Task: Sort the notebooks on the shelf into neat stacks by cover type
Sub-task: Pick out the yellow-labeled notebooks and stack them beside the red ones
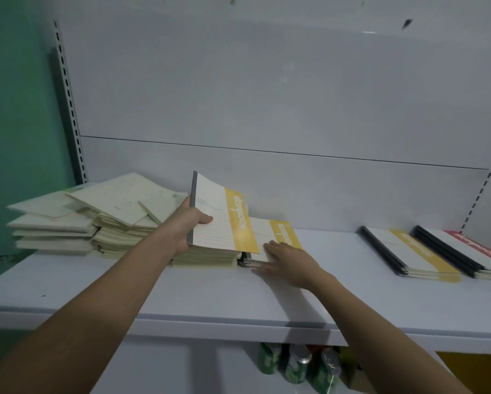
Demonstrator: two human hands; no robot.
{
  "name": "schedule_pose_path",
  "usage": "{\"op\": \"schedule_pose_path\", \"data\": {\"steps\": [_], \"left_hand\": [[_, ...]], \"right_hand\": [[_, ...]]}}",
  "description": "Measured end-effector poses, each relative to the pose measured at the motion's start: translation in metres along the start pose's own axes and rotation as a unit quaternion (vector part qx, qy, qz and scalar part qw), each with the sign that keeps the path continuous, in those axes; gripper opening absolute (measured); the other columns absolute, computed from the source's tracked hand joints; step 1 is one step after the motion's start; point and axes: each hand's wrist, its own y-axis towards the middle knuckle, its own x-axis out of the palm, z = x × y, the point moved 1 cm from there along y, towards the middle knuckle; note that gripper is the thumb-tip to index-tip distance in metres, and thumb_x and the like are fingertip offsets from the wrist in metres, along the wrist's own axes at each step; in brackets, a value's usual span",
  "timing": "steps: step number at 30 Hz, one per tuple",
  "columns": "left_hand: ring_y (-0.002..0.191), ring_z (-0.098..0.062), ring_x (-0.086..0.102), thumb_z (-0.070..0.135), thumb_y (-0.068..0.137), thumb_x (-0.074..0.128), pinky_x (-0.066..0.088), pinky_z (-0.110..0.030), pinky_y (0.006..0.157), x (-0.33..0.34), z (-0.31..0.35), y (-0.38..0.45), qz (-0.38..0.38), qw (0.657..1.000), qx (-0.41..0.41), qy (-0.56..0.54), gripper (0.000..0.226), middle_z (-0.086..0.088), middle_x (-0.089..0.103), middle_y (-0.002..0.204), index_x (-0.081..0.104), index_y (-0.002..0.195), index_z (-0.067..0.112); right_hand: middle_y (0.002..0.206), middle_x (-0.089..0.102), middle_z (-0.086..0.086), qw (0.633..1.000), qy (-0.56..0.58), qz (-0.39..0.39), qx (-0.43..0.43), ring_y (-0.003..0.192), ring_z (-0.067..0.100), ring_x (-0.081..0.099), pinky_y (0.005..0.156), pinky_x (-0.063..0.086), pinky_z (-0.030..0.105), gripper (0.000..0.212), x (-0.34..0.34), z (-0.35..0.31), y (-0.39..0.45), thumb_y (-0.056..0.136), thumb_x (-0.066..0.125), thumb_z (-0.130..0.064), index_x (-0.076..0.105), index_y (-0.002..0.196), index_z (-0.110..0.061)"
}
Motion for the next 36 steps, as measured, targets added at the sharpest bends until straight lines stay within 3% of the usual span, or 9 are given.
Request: {"op": "schedule_pose_path", "data": {"steps": [4, 9, 12, 18, 22, 27, 30, 33, 36], "left_hand": [[0.103, -0.030, 0.060, -0.008, 0.095, 0.046, 0.054, -0.040, 0.074, -0.002, -0.002, -0.001, -0.010, 1.000, -0.007, -0.002, 0.052, -0.008, 0.059, 0.127, 0.043, 0.134, 0.027], [0.094, -0.025, 0.060, -0.007, 0.096, 0.043, 0.052, -0.035, 0.067, 0.003, 0.003, -0.004, -0.017, 1.000, -0.006, -0.001, 0.051, -0.008, 0.059, 0.124, 0.042, 0.135, 0.025], [0.091, -0.022, 0.059, -0.001, 0.098, 0.043, 0.052, -0.035, 0.063, 0.012, 0.001, -0.005, -0.015, 1.000, -0.016, 0.002, 0.048, -0.007, 0.059, 0.120, 0.040, 0.137, 0.027], [0.091, -0.032, 0.068, 0.038, 0.097, 0.057, 0.058, -0.042, 0.063, 0.027, -0.001, -0.007, -0.022, 0.995, -0.057, -0.078, 0.034, -0.014, 0.068, 0.110, 0.053, 0.125, 0.020], [0.084, -0.030, 0.066, 0.009, 0.097, 0.054, 0.055, -0.038, 0.052, 0.022, -0.004, -0.004, 0.013, 0.996, -0.032, -0.085, 0.032, -0.017, 0.064, 0.122, 0.049, 0.128, 0.017], [0.088, -0.024, 0.063, -0.005, 0.096, 0.046, 0.051, -0.036, 0.063, 0.009, -0.003, -0.005, 0.040, 0.996, -0.011, -0.085, 0.044, -0.010, 0.062, 0.121, 0.045, 0.133, 0.018], [0.092, -0.028, 0.061, -0.007, 0.096, 0.046, 0.050, -0.036, 0.062, 0.004, 0.000, -0.008, 0.048, 0.995, -0.005, -0.083, 0.045, -0.011, 0.061, 0.123, 0.044, 0.135, 0.016], [0.089, -0.026, 0.062, -0.007, 0.096, 0.046, 0.050, -0.036, 0.062, 0.004, 0.000, -0.011, 0.053, 0.995, -0.006, -0.084, 0.045, -0.011, 0.061, 0.122, 0.045, 0.134, 0.017], [0.088, -0.026, 0.062, -0.006, 0.096, 0.047, 0.051, -0.036, 0.064, 0.004, -0.003, -0.010, 0.055, 0.995, -0.010, -0.086, 0.044, -0.010, 0.062, 0.119, 0.045, 0.133, 0.018]], "right_hand": [[0.117, 0.059, 0.005, 0.999, -0.028, -0.009, 0.020, 0.104, 0.033, 0.055, 0.085, 0.047, 0.041, 0.035, -0.016, 0.008, -0.005, 0.105, 0.029, -0.039, 0.048, 0.130, -0.024], [0.077, 0.056, -0.001, 0.958, 0.165, 0.223, 0.068, 0.078, 0.031, 0.054, 0.065, 0.040, 0.038, 0.029, -0.049, -0.003, -0.002, 0.105, 0.027, -0.036, 0.046, 0.086, -0.024], [0.085, 0.063, -0.004, 0.930, 0.209, 0.301, 0.038, 0.081, 0.026, 0.056, 0.066, 0.040, 0.035, 0.034, -0.060, -0.031, -0.007, 0.105, 0.029, -0.036, 0.060, 0.111, -0.025], [0.131, 0.062, 0.000, 0.960, 0.135, 0.228, -0.087, 0.113, 0.028, 0.059, 0.086, 0.048, 0.039, 0.041, -0.044, -0.077, -0.025, 0.104, 0.034, -0.040, 0.047, 0.142, -0.031], [0.150, 0.042, -0.008, 0.972, 0.118, 0.140, -0.147, 0.136, 0.015, 0.040, 0.103, 0.040, 0.040, 0.048, -0.039, -0.084, -0.033, 0.102, 0.028, -0.050, 0.040, 0.145, -0.034], [0.114, 0.062, 0.006, 0.976, 0.091, 0.197, 0.012, 0.107, 0.031, 0.054, 0.088, 0.045, 0.043, 0.032, -0.044, -0.051, -0.020, 0.105, 0.027, -0.025, 0.056, 0.114, -0.016], [0.100, 0.058, 0.007, 0.983, 0.107, 0.126, 0.076, 0.102, 0.033, 0.054, 0.089, 0.045, 0.044, 0.036, -0.032, -0.028, -0.015, 0.105, 0.023, -0.034, 0.052, 0.093, -0.016], [0.131, 0.050, 0.005, 1.000, 0.011, 0.008, 0.025, 0.127, 0.028, 0.043, 0.103, 0.036, 0.044, 0.044, -0.010, -0.019, -0.013, 0.102, 0.029, -0.049, 0.050, 0.125, -0.018], [0.128, 0.049, -0.002, 0.999, -0.035, 0.004, 0.003, 0.126, 0.023, 0.044, 0.095, 0.039, 0.040, 0.032, 0.007, -0.009, -0.011, 0.098, 0.043, -0.040, 0.047, 0.124, -0.022]]}}
